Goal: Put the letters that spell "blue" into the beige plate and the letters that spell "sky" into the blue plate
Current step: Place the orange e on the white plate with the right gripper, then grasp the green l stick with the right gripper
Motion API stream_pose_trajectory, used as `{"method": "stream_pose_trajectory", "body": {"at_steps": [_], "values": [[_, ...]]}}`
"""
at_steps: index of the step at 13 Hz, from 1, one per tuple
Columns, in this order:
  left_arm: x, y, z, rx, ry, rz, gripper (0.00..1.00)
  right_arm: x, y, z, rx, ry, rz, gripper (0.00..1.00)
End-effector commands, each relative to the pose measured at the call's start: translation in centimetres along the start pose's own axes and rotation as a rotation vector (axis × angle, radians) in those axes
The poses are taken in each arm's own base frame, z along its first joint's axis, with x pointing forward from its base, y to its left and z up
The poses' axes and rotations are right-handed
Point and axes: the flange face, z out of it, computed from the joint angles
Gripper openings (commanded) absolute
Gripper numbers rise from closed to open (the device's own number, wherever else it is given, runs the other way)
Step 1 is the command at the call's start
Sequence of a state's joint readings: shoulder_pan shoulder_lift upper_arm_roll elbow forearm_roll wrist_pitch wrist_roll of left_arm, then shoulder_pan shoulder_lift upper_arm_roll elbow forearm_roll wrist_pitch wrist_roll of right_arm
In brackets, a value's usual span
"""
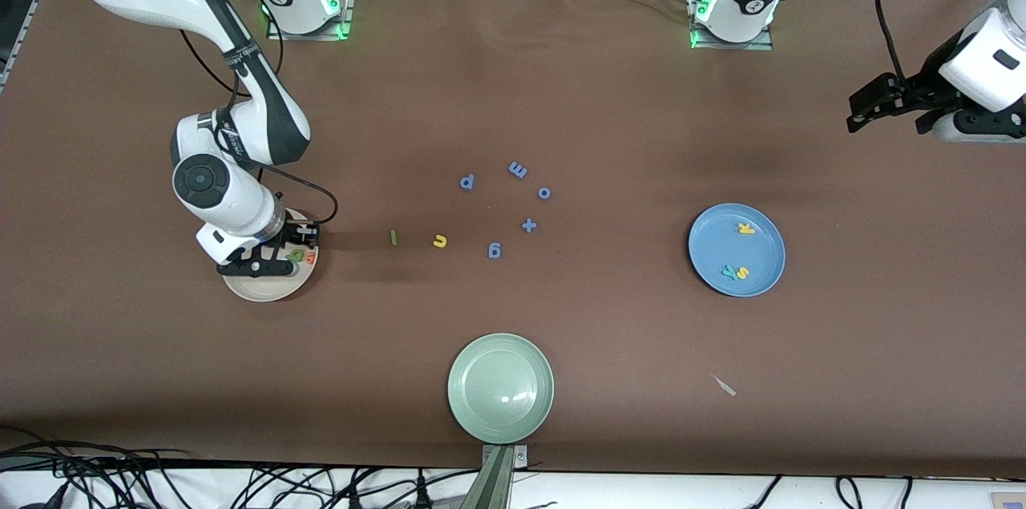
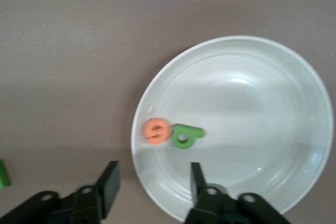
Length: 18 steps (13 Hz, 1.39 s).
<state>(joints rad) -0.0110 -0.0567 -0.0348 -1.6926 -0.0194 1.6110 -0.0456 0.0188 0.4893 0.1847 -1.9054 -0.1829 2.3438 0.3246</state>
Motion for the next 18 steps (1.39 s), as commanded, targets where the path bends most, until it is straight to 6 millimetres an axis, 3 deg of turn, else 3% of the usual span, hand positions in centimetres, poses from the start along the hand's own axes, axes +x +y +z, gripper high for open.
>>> {"method": "stream_pose_trajectory", "body": {"at_steps": [1,5,7,10,15,17,18], "values": [[0.7,1.1,-0.8,-0.015,0.003,0.032,1.00,-0.4,-2.5,0.0,0.044,-0.018,0.060,0.69],[1.3,0.7,-1.4,-0.016,0.018,0.027,1.00,0.0,-10.5,0.0,0.102,-0.007,0.185,0.69],[1.3,1.4,-1.8,-0.015,0.025,0.036,1.00,-1.0,-13.9,1.4,0.077,0.006,0.183,0.69],[1.2,1.5,-1.8,-0.016,0.024,0.036,1.00,-1.9,-15.1,4.0,0.070,0.039,0.187,0.68],[1.0,1.4,-1.8,-0.016,0.008,0.036,1.00,-4.2,-15.8,6.2,0.078,0.020,0.215,0.66],[1.0,1.5,-1.7,-0.016,0.007,0.036,1.00,-5.1,-15.6,6.9,0.073,0.012,0.207,0.54],[1.0,1.6,-1.8,-0.017,0.008,0.039,1.00,-5.3,-15.5,6.8,0.069,0.011,0.199,0.44]]}}
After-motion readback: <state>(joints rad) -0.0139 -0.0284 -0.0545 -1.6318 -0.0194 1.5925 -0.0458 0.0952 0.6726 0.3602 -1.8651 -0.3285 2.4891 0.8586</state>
